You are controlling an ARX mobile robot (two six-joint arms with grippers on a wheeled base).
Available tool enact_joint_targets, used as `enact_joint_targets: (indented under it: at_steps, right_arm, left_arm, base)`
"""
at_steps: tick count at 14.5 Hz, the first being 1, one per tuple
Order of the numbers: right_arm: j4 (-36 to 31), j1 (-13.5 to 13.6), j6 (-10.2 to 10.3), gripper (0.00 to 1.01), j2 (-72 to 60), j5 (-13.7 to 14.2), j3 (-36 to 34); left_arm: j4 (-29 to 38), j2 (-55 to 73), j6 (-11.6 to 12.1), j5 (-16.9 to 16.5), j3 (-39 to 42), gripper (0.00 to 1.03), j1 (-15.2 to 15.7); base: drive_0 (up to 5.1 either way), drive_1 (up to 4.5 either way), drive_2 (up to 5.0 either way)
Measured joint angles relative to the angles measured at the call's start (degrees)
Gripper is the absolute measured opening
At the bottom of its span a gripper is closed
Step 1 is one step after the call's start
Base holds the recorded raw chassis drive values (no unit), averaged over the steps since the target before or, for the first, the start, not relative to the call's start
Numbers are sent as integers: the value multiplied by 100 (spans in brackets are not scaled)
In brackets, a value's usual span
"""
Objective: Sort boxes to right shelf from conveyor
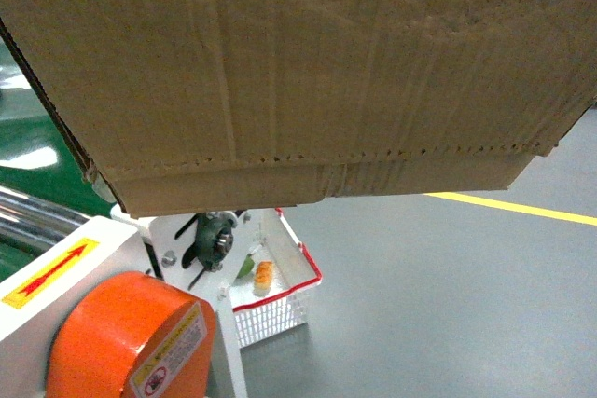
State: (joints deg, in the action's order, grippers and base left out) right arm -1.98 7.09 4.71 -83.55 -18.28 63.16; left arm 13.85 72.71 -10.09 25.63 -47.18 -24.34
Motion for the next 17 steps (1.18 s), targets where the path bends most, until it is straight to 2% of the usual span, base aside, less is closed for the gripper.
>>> enact_joint_targets:
  at_steps: [17]
  right_arm:
    - [0, 0, 0, 2, 2, -2, 0]
  left_arm:
    - [-2, 0, 2, 0, 0, 3, 0]
  base:
    - [-127, -127, -127]
